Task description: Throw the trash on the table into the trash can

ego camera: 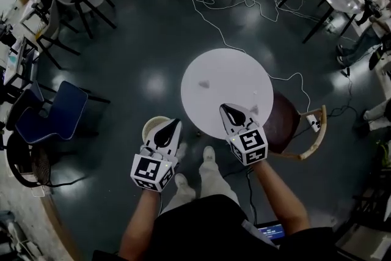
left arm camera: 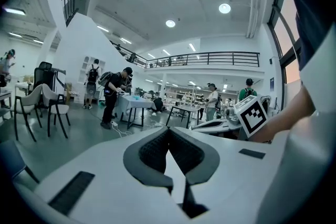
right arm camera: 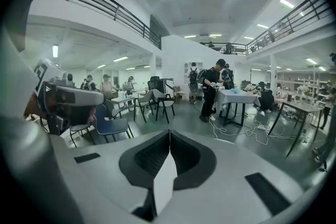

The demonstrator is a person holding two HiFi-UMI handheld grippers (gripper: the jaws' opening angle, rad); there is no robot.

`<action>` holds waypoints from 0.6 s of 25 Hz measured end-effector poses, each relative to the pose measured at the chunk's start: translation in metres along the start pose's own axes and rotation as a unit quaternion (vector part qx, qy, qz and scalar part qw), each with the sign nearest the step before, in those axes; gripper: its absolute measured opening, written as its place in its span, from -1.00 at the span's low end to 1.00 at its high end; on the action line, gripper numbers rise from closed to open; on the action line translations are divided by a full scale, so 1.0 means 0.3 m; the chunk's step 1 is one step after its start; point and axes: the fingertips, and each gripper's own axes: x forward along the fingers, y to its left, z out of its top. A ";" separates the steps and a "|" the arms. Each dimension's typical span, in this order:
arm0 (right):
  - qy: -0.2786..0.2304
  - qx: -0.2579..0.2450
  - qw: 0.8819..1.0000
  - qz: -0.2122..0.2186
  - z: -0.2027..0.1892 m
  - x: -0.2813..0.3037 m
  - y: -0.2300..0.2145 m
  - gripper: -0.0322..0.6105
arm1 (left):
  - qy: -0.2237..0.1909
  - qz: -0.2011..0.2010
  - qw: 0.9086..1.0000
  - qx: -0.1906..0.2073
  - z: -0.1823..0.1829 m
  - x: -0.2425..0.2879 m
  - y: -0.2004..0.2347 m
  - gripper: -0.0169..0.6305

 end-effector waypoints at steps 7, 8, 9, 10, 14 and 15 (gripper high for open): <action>0.048 -0.005 0.999 0.024 -0.109 0.213 -0.103 -0.84 | 0.027 0.029 0.999 -0.022 -0.084 0.080 0.072 -0.92; 0.055 -0.007 0.998 0.026 -0.128 0.247 -0.120 -0.84 | 0.032 0.033 0.999 -0.025 -0.102 0.095 0.081 -0.92; 0.061 -0.007 0.998 0.029 -0.148 0.282 -0.136 -0.84 | 0.036 0.037 0.998 -0.028 -0.120 0.112 0.091 -0.92; 0.067 -0.007 0.997 0.033 -0.170 0.319 -0.152 -0.83 | 0.040 0.041 0.998 -0.032 -0.138 0.132 0.101 -0.92; 0.100 0.000 0.993 0.057 -0.271 0.464 -0.193 -0.48 | 0.052 0.058 0.996 -0.045 -0.200 0.196 0.133 -0.92; 0.108 -0.003 0.992 0.059 -0.294 0.502 -0.201 -0.48 | 0.055 0.063 0.995 -0.048 -0.214 0.206 0.147 -0.92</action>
